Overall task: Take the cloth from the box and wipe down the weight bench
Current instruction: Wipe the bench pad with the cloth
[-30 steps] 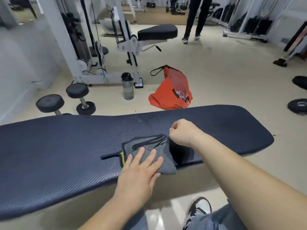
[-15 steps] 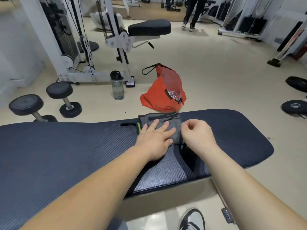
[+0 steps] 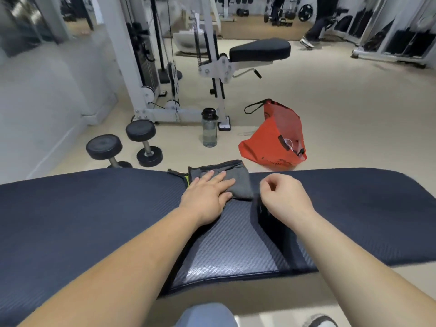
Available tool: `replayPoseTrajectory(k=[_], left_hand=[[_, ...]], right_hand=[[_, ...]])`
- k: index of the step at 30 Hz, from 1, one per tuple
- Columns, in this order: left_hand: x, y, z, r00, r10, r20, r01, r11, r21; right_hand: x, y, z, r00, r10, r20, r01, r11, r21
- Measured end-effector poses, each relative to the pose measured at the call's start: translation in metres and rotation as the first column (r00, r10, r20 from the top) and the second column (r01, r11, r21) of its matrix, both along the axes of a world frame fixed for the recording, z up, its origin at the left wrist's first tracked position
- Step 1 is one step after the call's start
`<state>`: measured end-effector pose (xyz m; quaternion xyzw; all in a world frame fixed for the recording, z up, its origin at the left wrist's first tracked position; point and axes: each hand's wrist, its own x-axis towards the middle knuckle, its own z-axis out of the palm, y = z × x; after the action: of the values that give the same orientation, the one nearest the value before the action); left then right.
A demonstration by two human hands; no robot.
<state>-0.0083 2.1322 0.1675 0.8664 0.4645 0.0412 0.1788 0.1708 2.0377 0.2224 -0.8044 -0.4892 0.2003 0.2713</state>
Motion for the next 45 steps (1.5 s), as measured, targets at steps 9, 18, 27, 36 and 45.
replayPoseTrajectory(k=[9,18,27,36,45], left_hand=[[-0.154,-0.055,0.001,0.93,0.367,-0.001,-0.367,0.93,-0.012],[-0.18,-0.064,0.001,0.922,0.386,0.025,-0.385,0.922,-0.028],[-0.129,-0.167,-0.014,0.997,0.058,0.045,-0.066,0.978,0.196],[-0.333,-0.16,-0.016,0.769,0.606,0.203,-0.629,0.774,0.074],[-0.35,-0.173,-0.01,0.841,0.515,0.169,-0.529,0.847,0.055]], right_hand=[[-0.129,0.039,-0.017,0.916,0.372,0.152,-0.371,0.928,-0.041],[-0.141,0.033,-0.013,0.897,0.41,0.165,-0.401,0.912,-0.087],[-0.135,0.009,-0.011,0.898,0.362,0.25,-0.369,0.929,-0.021],[-0.25,-0.01,-0.015,0.753,0.633,0.178,-0.649,0.759,0.045],[-0.32,0.004,-0.04,0.662,0.689,0.295,-0.726,0.687,0.027]])
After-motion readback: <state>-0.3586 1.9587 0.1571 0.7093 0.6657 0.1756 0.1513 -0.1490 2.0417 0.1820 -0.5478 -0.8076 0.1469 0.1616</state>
